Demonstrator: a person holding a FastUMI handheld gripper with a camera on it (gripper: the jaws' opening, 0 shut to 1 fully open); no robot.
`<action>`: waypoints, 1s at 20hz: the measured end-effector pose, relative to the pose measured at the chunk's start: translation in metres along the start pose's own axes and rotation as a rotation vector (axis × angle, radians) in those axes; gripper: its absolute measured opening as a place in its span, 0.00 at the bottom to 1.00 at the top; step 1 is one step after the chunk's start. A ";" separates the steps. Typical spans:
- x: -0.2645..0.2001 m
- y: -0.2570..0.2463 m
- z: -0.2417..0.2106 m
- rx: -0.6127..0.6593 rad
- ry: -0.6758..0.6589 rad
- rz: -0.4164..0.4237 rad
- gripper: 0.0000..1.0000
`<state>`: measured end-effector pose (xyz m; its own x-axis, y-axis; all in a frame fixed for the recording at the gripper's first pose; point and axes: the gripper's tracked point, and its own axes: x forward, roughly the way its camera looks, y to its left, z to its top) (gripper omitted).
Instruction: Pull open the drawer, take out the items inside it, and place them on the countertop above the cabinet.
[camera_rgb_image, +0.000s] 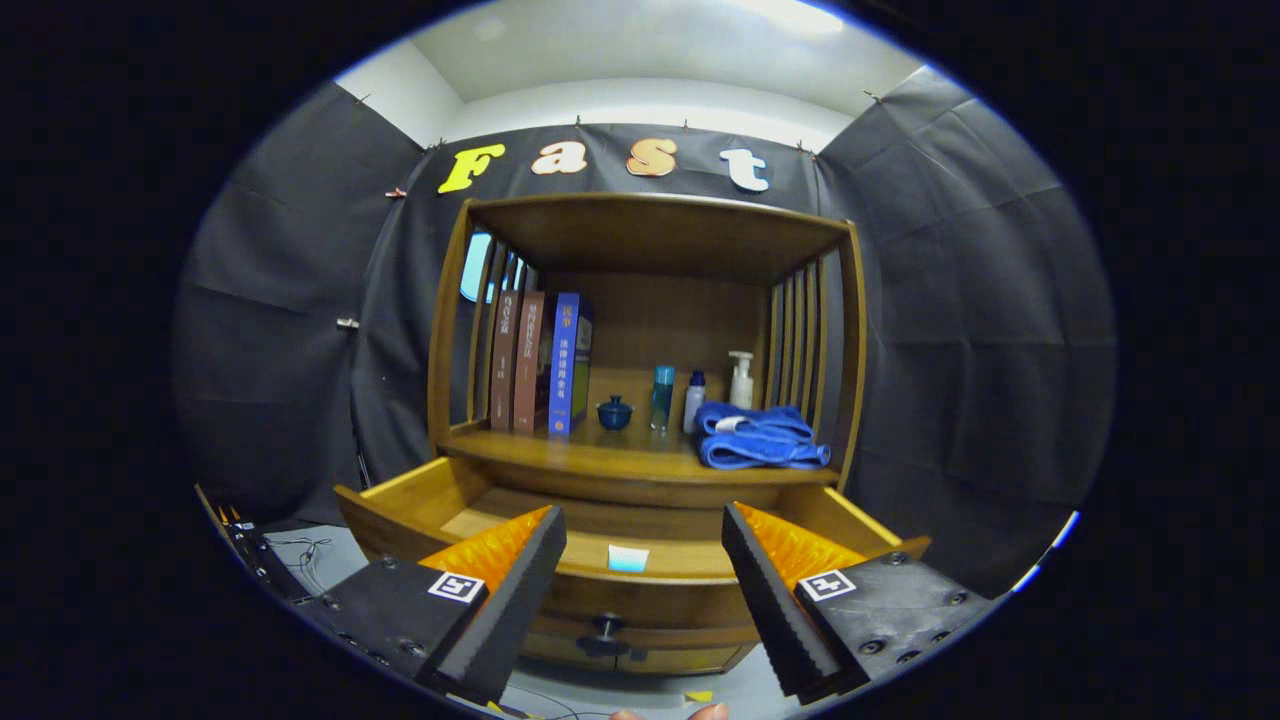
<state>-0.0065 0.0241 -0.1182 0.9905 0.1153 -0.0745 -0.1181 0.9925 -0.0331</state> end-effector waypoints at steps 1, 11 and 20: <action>0.004 0.004 0.009 0.008 0.016 0.038 0.98; 0.108 0.000 -0.014 0.151 0.519 0.120 0.98; 0.139 -0.001 -0.151 0.146 1.068 0.064 0.97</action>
<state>0.1207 0.0329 -0.2794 0.4013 0.1419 -0.9049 -0.0881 0.9893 0.1161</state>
